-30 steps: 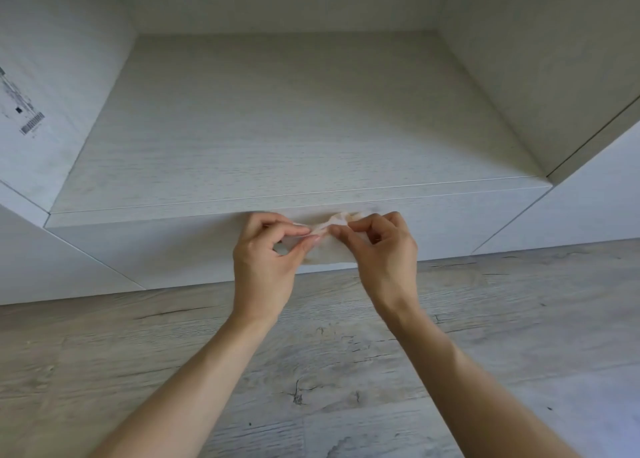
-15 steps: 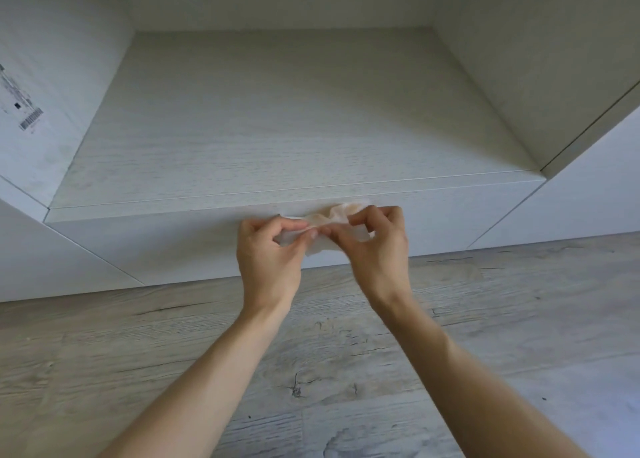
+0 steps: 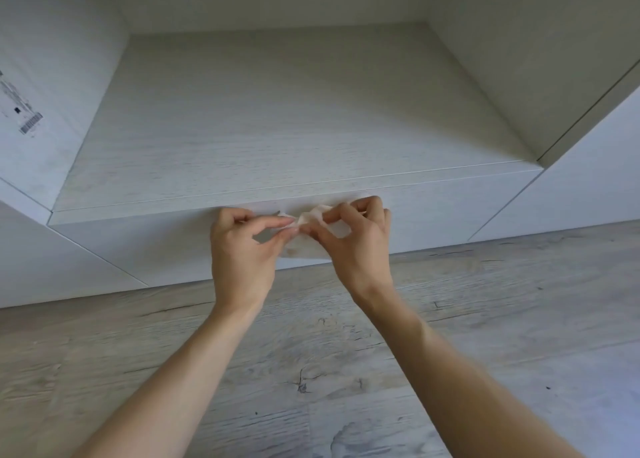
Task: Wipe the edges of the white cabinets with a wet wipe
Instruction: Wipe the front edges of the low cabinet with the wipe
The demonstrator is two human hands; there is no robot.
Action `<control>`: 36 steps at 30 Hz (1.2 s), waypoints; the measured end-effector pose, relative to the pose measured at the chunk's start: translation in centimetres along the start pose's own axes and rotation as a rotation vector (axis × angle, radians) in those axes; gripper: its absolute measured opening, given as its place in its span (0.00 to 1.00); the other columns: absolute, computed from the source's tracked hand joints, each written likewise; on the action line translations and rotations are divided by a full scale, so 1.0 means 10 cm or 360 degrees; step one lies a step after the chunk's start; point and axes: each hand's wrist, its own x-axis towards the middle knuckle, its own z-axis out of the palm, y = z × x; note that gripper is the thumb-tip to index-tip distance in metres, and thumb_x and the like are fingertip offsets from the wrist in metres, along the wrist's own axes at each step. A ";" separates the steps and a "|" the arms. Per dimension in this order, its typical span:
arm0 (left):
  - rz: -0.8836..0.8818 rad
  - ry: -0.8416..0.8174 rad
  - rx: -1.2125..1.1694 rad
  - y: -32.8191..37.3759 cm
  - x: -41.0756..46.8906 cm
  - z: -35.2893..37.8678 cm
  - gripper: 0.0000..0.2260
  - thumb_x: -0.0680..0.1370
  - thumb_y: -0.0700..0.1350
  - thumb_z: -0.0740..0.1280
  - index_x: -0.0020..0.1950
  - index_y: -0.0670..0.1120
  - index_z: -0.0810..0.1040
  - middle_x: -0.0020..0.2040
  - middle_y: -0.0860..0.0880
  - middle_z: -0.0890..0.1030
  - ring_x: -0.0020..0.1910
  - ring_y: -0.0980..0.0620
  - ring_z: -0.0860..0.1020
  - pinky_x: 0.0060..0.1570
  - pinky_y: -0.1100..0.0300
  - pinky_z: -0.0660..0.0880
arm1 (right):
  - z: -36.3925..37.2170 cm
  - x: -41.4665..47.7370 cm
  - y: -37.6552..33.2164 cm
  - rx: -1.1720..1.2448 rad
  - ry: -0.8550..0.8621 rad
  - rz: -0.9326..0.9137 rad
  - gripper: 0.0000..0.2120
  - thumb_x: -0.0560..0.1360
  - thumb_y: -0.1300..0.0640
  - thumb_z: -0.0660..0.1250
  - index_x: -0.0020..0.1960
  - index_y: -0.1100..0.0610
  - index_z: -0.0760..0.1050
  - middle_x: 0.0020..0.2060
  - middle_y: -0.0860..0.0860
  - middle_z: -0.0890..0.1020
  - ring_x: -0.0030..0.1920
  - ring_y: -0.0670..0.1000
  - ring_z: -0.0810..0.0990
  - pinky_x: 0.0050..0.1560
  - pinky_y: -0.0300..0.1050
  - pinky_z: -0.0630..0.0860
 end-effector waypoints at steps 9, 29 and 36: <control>-0.0020 -0.0050 -0.0110 0.14 -0.04 0.17 0.06 0.67 0.44 0.75 0.43 0.49 0.84 0.38 0.56 0.69 0.39 0.57 0.72 0.41 0.77 0.65 | -0.06 0.02 0.02 0.0309 -0.0019 0.0165 0.03 0.68 0.55 0.74 0.37 0.51 0.80 0.41 0.45 0.67 0.45 0.46 0.69 0.45 0.25 0.65; 0.0423 0.0038 0.0079 -0.10 -0.09 -0.01 0.09 0.67 0.37 0.75 0.47 0.40 0.83 0.44 0.47 0.80 0.44 0.47 0.79 0.49 0.67 0.72 | -0.10 -0.07 0.18 0.0100 0.0258 -0.0213 0.05 0.67 0.62 0.75 0.43 0.59 0.82 0.40 0.47 0.70 0.42 0.49 0.73 0.42 0.27 0.67; 0.0464 0.0054 0.0106 0.00 -0.13 0.12 0.09 0.67 0.34 0.74 0.46 0.38 0.83 0.45 0.44 0.82 0.45 0.46 0.79 0.52 0.68 0.72 | -0.15 -0.06 0.21 -0.0022 0.0238 -0.0400 0.07 0.67 0.63 0.75 0.45 0.59 0.83 0.42 0.54 0.79 0.46 0.52 0.74 0.38 0.35 0.68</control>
